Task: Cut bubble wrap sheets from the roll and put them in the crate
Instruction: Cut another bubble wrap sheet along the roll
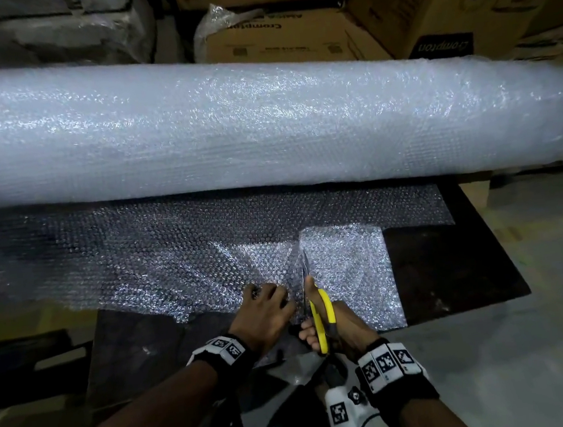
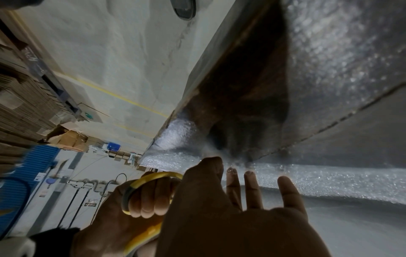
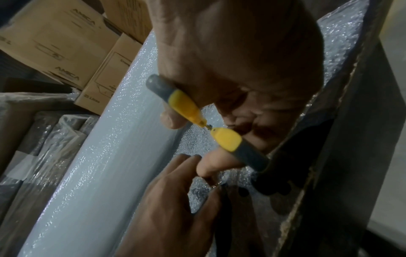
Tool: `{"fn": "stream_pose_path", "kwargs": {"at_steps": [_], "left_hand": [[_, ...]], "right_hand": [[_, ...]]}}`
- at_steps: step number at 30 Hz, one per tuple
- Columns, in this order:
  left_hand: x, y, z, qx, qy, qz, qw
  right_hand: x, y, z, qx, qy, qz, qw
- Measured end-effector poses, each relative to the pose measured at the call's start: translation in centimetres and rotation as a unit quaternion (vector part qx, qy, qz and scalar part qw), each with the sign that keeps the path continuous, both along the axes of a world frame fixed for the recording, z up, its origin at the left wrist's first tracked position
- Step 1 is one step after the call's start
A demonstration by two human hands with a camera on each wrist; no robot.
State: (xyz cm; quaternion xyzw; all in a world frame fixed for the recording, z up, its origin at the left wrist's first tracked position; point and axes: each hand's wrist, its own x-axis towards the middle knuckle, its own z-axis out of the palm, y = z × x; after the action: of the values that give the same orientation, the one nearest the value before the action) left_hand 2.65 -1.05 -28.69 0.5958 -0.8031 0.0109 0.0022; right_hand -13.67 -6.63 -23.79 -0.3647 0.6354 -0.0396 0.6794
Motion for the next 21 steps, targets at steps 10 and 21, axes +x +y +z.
{"fn": "stream_pose_path", "kwargs": {"at_steps": [10, 21], "left_hand": [[-0.7, 0.4, 0.5, -0.006, 0.043, 0.046, 0.998], [-2.2, 1.5, 0.5, 0.059, 0.008, -0.114, 0.992]], "right_hand": [[-1.6, 0.1, 0.0, -0.044, 0.001, 0.01, 0.999], [-2.3, -0.6, -0.7, -0.037, 0.007, 0.05, 0.998]]}}
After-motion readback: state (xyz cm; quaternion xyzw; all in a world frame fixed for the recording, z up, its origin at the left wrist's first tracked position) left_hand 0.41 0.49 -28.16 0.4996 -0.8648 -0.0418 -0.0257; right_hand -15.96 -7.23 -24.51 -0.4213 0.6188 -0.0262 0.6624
